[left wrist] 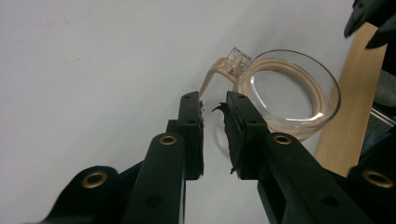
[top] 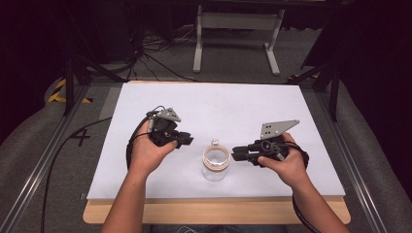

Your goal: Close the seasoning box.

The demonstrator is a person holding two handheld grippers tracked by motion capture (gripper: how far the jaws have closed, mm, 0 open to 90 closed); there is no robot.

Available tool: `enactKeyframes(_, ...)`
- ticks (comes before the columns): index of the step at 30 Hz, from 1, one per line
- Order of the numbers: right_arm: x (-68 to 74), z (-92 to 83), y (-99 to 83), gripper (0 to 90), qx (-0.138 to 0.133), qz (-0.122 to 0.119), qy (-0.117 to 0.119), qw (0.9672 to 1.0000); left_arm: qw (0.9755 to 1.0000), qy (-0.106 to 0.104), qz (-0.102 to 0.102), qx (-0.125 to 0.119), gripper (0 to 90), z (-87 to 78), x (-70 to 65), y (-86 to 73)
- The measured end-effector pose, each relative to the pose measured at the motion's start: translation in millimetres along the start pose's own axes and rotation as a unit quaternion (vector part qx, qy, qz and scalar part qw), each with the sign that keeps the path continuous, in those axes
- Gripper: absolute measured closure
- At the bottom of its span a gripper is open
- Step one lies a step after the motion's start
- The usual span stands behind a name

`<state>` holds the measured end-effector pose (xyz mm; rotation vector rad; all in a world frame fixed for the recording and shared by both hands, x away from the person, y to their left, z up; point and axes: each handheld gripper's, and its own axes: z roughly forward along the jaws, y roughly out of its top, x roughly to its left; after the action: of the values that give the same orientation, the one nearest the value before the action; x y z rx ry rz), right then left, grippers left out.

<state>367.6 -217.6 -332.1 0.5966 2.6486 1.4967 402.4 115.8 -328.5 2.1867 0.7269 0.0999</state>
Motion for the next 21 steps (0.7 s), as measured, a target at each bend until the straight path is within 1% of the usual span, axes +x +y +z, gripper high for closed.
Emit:
enactKeyframes(1, 0.0, 0.0, 0.0, 73.7, 0.000, 0.000, 0.000, 1.0000, 1.0000, 0.000, 0.000, 0.000, 75.8, 0.0, 0.0, 0.0)
enactKeyframes(3, -5.0, -8.1, 2.4, 70.1, -0.020, 0.009, -0.003, 0.9998, 1.0000, 0.006, -0.004, -0.001, 75.5, -4.1, 2.3, -3.3)
enactKeyframes(5, -9.0, -14.6, 3.1, 65.4, -0.033, 0.014, -0.010, 0.9993, 0.9999, 0.006, -0.012, -0.008, 75.3, -6.5, 4.4, -6.5)
enactKeyframes(6, -11.3, -18.1, 2.9, 63.8, -0.039, 0.015, -0.016, 0.9990, 0.9999, 0.008, -0.011, -0.010, 75.2, -8.1, 6.1, -7.4)
enactKeyframes(7, -13.7, -21.7, 2.3, 62.3, -0.043, 0.017, -0.022, 0.9987, 0.9998, 0.008, -0.016, -0.009, 75.2, -10.0, 7.2, -8.3)
enactKeyframes(9, -20.1, -30.3, -0.1, 60.5, -0.052, 0.019, -0.045, 0.9974, 0.9997, 0.011, -0.019, -0.010, 75.0, -11.5, 8.8, -9.6)
enactKeyframes(10, -22.3, -33.4, -1.2, 60.5, -0.054, 0.023, -0.053, 0.9969, 0.9996, 0.014, -0.022, -0.010, 74.7, -12.0, 10.0, -10.5)
enactKeyframes(12, -30.7, -44.2, -6.3, 58.9, -0.061, 0.038, -0.075, 0.9946, 0.9995, 0.024, -0.020, 0.000, 74.2, -12.5, 12.6, -11.9)
enactKeyframes(13, -33.7, -47.5, -8.1, 58.3, -0.064, 0.040, -0.083, 0.9937, 0.9993, 0.031, -0.022, 0.003, 74.1, -12.0, 14.0, -13.0)
enactKeyframes(14, -38.3, -53.1, -11.1, 57.4, -0.067, 0.049, -0.094, 0.9922, 0.9991, 0.033, -0.027, -0.001, 73.8, -11.0, 14.4, -13.8)
enactKeyframes(15, -41.2, -56.2, -13.0, 56.6, -0.069, 0.055, -0.100, 0.9911, 0.9990, 0.034, -0.030, 0.001, 73.7, -10.9, 16.2, -14.8)
enactKeyframes(16, -46.2, -61.0, -16.4, 55.4, -0.071, 0.062, -0.112, 0.9892, 0.9989, 0.037, -0.028, 0.002, 73.5, -10.8, 17.9, -15.4)
enactKeyframes(18, -52.7, -66.6, -21.3, 54.1, -0.071, 0.071, -0.127, 0.9868, 0.9988, 0.037, -0.032, 0.004, 73.2, -10.0, 21.4, -17.4)
enactKeyframes(19, -55.3, -68.6, -23.4, 53.5, -0.071, 0.076, -0.132, 0.9858, 0.9984, 0.038, -0.042, 0.005, 72.9, -9.0, 23.5, -19.3)
enactKeyframes(20, -60.1, -71.1, -27.1, 52.6, -0.070, 0.080, -0.140, 0.9844, 0.9981, 0.042, -0.044, 0.008, 72.6, -8.4, 26.8, -21.1)
enactKeyframes(21, -65.1, -73.1, -31.1, 51.8, -0.068, 0.082, -0.150, 0.9830, 0.9979, 0.041, -0.049, 0.008, 72.4, -7.4, 29.1, -22.9)
